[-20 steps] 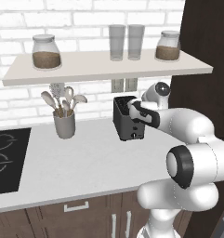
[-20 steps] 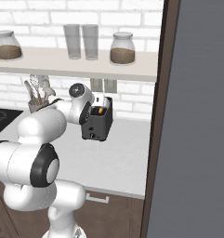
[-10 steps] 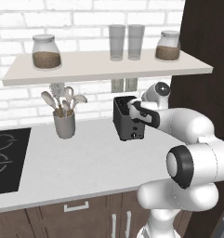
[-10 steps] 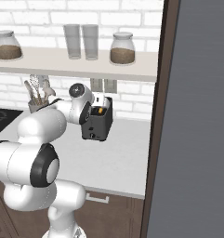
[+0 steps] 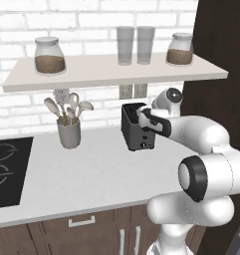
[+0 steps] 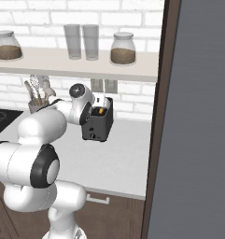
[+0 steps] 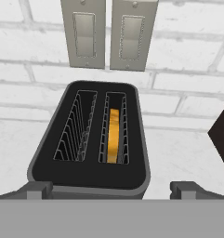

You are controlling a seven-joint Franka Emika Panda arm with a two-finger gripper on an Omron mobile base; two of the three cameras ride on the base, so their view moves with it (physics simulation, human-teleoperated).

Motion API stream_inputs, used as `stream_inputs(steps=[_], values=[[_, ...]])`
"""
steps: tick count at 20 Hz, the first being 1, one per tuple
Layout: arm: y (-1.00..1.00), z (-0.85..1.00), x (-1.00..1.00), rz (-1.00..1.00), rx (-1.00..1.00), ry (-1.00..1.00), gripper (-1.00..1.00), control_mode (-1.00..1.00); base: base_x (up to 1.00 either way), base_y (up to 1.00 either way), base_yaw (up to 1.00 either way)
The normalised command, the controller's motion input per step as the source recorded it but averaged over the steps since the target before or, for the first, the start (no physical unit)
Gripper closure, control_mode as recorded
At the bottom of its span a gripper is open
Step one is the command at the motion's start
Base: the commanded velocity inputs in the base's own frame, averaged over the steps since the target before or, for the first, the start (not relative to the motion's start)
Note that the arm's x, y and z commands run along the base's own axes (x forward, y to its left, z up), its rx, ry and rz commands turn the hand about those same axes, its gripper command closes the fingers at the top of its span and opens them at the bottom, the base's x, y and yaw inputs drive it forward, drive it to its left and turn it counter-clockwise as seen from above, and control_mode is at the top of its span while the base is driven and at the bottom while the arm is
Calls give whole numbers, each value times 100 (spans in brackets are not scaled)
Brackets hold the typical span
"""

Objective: Start the toaster. Once the lever pops up, take the bread to the plate on the dining counter.

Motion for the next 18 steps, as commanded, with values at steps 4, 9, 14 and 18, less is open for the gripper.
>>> stream_inputs(steps=[4, 9, 14, 18], values=[[0, 0, 0, 0, 0, 0, -100, -100, 0, 0, 0], [0, 0, 0, 0, 0, 0, -100, -100, 0, 0, 0], [0, 0, 0, 0, 0, 0, -100, -100, 0, 0, 0], [0, 0, 0, 0, 0, 0, -100, -100, 0, 0, 0]])
